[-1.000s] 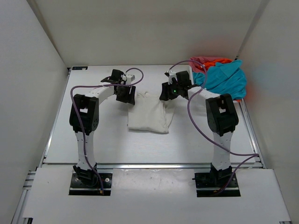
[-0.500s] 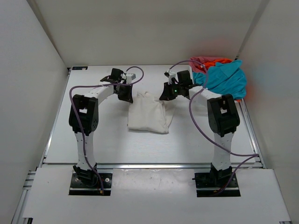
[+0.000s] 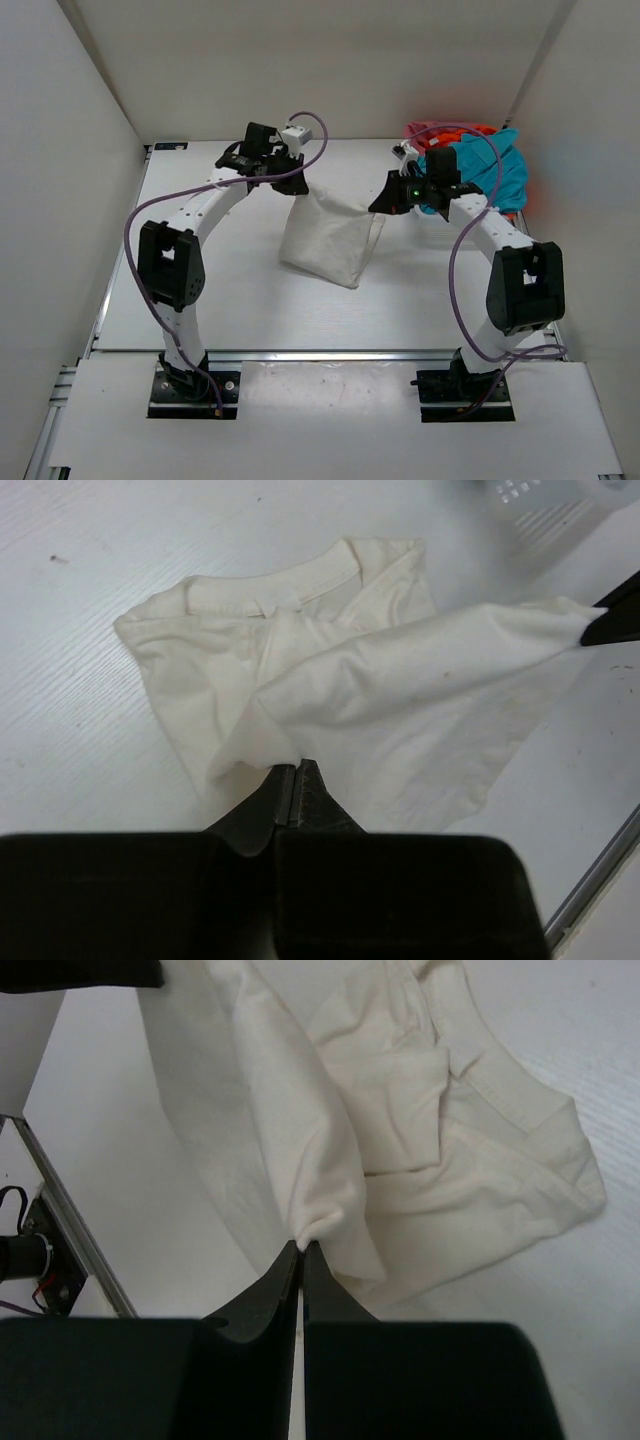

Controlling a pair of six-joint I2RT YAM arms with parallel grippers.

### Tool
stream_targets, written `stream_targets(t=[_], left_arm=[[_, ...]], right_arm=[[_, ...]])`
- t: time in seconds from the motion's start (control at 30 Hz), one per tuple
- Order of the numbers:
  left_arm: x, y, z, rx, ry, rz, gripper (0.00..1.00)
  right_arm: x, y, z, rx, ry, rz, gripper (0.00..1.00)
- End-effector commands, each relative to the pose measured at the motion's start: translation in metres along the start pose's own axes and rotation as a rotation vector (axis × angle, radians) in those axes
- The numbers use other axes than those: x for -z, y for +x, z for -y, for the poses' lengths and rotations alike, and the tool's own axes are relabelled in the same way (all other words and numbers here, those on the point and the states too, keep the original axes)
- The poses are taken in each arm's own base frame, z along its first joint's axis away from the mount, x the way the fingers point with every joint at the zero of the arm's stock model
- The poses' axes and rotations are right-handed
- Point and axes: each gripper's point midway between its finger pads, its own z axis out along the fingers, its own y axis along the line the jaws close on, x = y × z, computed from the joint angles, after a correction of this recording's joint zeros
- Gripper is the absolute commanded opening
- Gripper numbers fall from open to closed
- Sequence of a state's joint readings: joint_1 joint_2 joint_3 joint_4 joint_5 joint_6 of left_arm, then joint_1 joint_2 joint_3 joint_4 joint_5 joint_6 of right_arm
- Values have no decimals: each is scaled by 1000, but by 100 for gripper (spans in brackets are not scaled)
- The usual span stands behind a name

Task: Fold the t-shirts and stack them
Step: Smooth out wrinkles on the folded tshirt

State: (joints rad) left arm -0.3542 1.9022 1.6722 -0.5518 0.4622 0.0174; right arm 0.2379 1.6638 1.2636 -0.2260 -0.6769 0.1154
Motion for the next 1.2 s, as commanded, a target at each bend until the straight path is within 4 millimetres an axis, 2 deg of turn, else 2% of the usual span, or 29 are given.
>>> stream_targets(t=[0.0,0.03,0.07,0.23,0.27,0.33,0.47,0.5,0.6,0.67,0.73,0.8,0.87,0.93,1.0,1.03,1.07,1.1,1.13,1.17], left_arm=[[-8,-19,11,-31,16,40,0],[-13,-24,10,-35,13,49,0],[-21,-19,8,-30,14,28,0],[-38,-37,-2,-51,-13,65,0],[-44,-33,-6,-43,-26,54,0],[-49,-37,-8,-49,-28,57,0],[-64,-22,-22,-26,-51,18,0],[-71,-24,-22,-35,-53,23,0],[-79,-20,-29,-42,-77,11,1],[-80,-20,-36,-49,-92,11,11],[-81,-22,-42,-56,-133,13,41],[-76,-25,-48,-68,-156,18,56],[-67,-31,-51,-80,-177,29,62],[-50,-39,-56,-80,-208,46,65],[-42,-37,-50,-78,-192,42,67],[-38,-32,-49,-70,-186,31,68],[-39,-17,-48,-56,-177,-5,69],[-33,-17,-42,-52,-170,-6,69],[-33,-1,-39,-41,-157,-40,71],[-34,8,-32,-16,-134,-55,71]], right_arm=[[1,19,19,-113,38,-18,0],[-3,18,24,-111,53,-17,0],[-3,14,28,-110,64,-7,0],[-7,9,53,-150,132,-6,0],[-8,8,59,-151,150,-6,0],[-7,10,73,-165,198,-12,0],[-11,4,91,-156,257,-9,0],[-14,8,98,-165,270,-21,0],[-20,-4,111,-142,318,-20,0],[-20,-6,124,-140,383,-30,7],[-21,-8,131,-131,421,-30,21],[-17,-14,134,-131,443,-16,30],[-13,-18,131,-121,468,-12,34],[-10,-26,122,-84,496,4,32],[-5,-25,118,-61,560,-9,29],[-4,-26,114,-54,562,-11,28],[-4,-19,108,-54,546,-34,29],[-8,-12,98,-56,513,-60,29],[-10,3,94,-87,498,-96,30],[-14,8,89,-99,475,-116,30]])
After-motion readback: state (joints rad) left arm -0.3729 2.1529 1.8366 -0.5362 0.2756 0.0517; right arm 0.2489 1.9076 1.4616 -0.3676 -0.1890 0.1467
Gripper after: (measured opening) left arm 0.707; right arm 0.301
